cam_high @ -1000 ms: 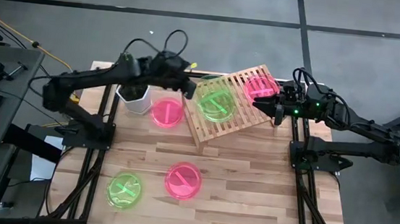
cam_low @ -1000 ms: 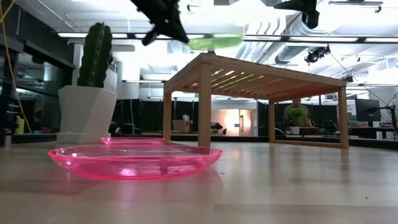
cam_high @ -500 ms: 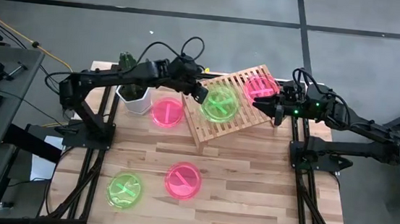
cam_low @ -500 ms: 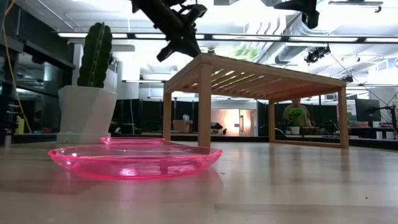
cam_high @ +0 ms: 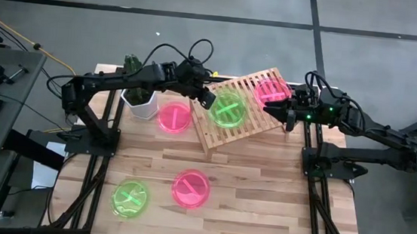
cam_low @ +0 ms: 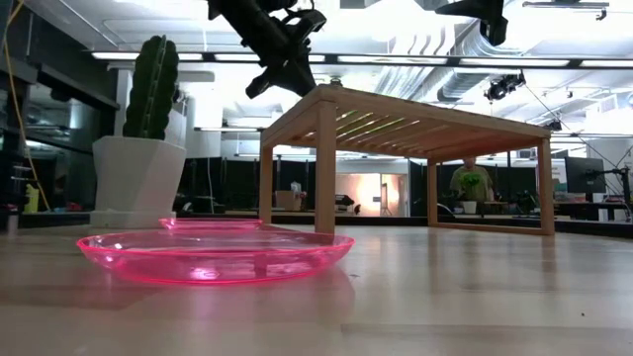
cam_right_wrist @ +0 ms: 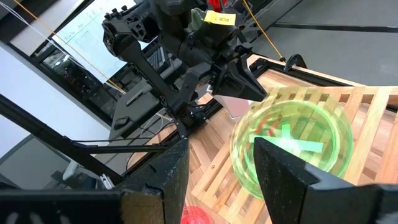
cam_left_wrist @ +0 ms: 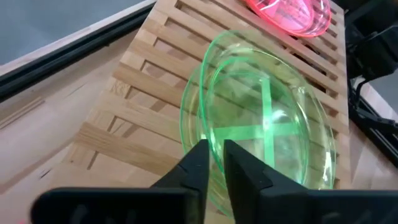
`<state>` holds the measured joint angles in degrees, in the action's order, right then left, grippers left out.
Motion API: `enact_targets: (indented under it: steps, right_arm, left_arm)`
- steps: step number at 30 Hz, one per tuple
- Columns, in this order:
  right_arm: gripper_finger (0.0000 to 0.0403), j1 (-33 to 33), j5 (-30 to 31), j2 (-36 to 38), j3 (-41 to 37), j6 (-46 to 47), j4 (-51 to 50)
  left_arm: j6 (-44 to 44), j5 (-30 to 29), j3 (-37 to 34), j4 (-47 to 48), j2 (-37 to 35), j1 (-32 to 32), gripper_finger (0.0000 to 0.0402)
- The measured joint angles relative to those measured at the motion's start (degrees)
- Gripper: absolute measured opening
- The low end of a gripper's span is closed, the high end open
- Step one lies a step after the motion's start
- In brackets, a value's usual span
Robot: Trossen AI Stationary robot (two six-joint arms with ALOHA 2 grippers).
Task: Place and stack plates onto a shelf
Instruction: Stack the top green plate on top of the other green plate on the shelf, then stack the top pink plate on top of the other pink plate on the shelf
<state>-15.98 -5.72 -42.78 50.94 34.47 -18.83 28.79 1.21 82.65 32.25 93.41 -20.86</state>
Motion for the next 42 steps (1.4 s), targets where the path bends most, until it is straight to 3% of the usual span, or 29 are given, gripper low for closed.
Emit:
enact_targets:
  steps: [10,15,19,26,33,37,42]
  right_arm:
    - [0.0161,-0.01,0.00,0.00,0.00,0.03,0.00]
    - [0.0161,-0.01,0.00,0.00,0.00,0.03,0.26]
    - [0.0161,-0.01,0.19,0.00,0.00,0.16,0.23]
    - [0.0161,0.00,0.35,0.00,0.00,0.07,0.22]
    - [0.0161,-0.01,0.58,-0.02,0.00,0.16,0.20]
    - [0.0161,0.01,1.77,-0.02,0.00,1.25,0.21]
    - [0.0161,-0.01,2.28,-0.01,0.00,1.52,0.19]
  left_arm:
    - [-2.03,1.28,-0.02,0.97,-2.37,-0.80,0.0126]
    - [-2.07,2.21,-0.04,0.94,-7.78,-1.07,0.0140]
    - [-3.42,0.30,-1.58,0.43,-13.07,3.72,0.0138]
    - [-3.56,-12.48,-17.84,-9.50,-23.79,20.68,0.0136]
    - [-2.95,-28.51,-35.41,-10.21,-27.89,36.21,0.0136]
    - [-5.12,-30.46,-42.37,-10.94,-25.87,37.67,0.0136]
    - [-8.90,-28.14,-45.56,-11.39,-20.42,33.78,0.0136]
